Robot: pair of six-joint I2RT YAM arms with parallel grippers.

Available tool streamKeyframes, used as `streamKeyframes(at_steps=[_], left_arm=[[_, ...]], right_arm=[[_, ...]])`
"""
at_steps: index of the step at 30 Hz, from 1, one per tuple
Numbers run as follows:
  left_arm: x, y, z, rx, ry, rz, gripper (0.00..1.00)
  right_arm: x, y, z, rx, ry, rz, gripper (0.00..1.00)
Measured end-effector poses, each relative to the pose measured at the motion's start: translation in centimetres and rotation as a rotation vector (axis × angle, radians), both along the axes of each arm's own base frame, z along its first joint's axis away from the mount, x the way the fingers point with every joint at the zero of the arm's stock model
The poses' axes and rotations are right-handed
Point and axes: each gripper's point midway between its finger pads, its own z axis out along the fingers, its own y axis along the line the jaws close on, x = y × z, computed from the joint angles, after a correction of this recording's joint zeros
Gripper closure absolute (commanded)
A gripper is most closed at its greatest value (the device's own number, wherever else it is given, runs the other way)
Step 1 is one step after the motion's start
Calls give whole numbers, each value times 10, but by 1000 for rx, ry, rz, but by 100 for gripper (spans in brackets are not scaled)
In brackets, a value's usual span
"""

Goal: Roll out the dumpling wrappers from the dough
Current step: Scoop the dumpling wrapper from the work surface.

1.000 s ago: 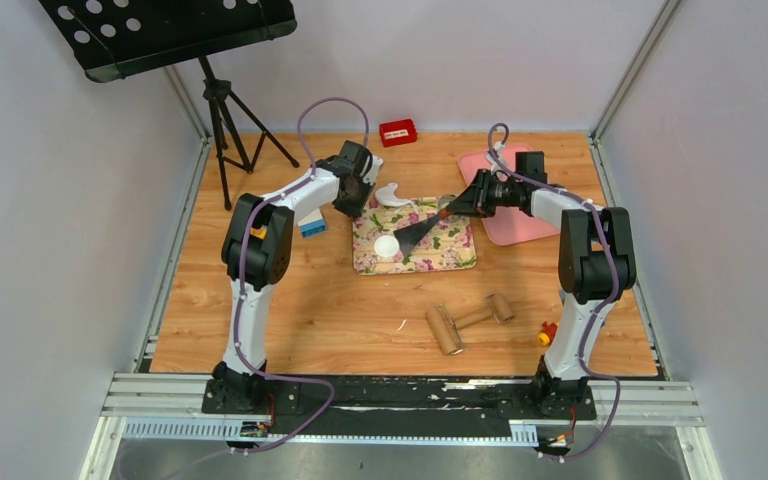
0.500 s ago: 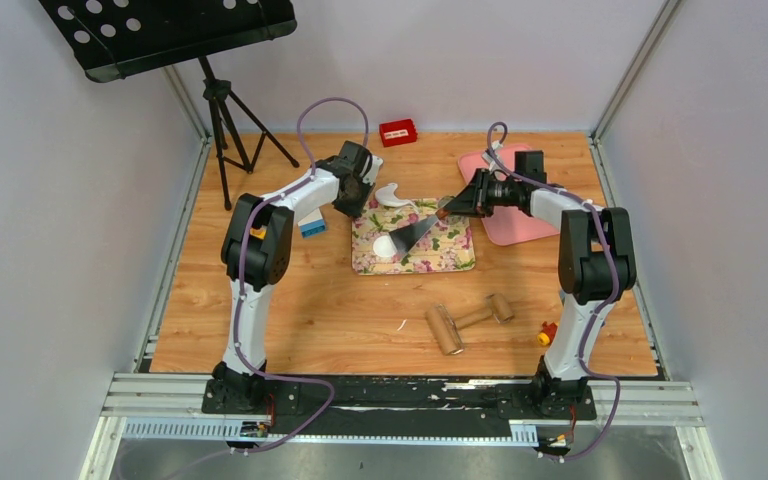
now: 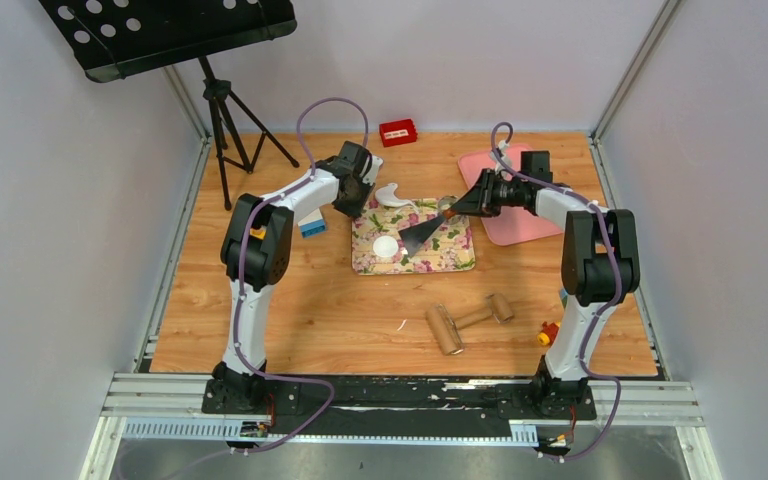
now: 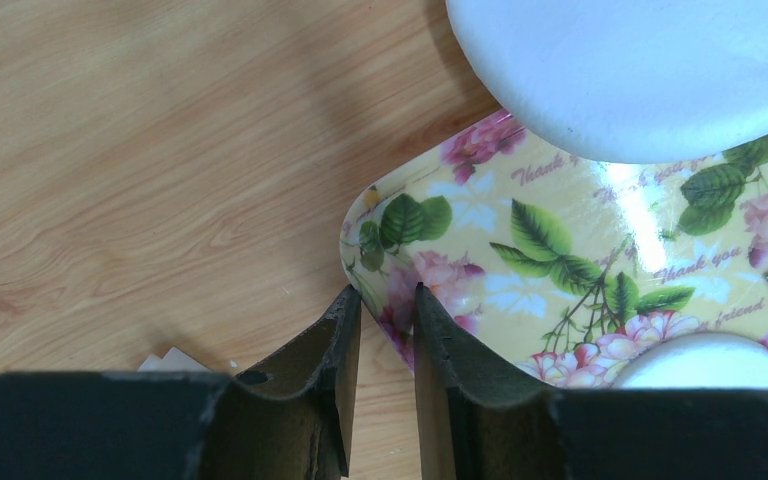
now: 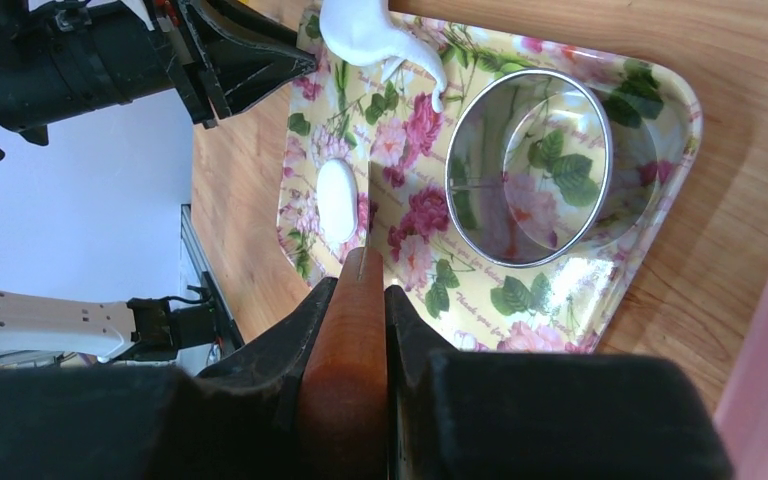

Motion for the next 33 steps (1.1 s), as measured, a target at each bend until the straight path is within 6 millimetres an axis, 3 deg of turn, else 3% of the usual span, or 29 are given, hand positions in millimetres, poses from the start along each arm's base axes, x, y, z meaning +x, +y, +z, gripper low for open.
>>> streamKeyframes(at_steps=[25,33], left_arm=[[-1,-1,0,1,-1,1,68],[-1,-2,0,4,-2,1,68]], right_arm=[[-11,9,-10,14,13,67,100],[-9,13,-2,54,4,78,100]])
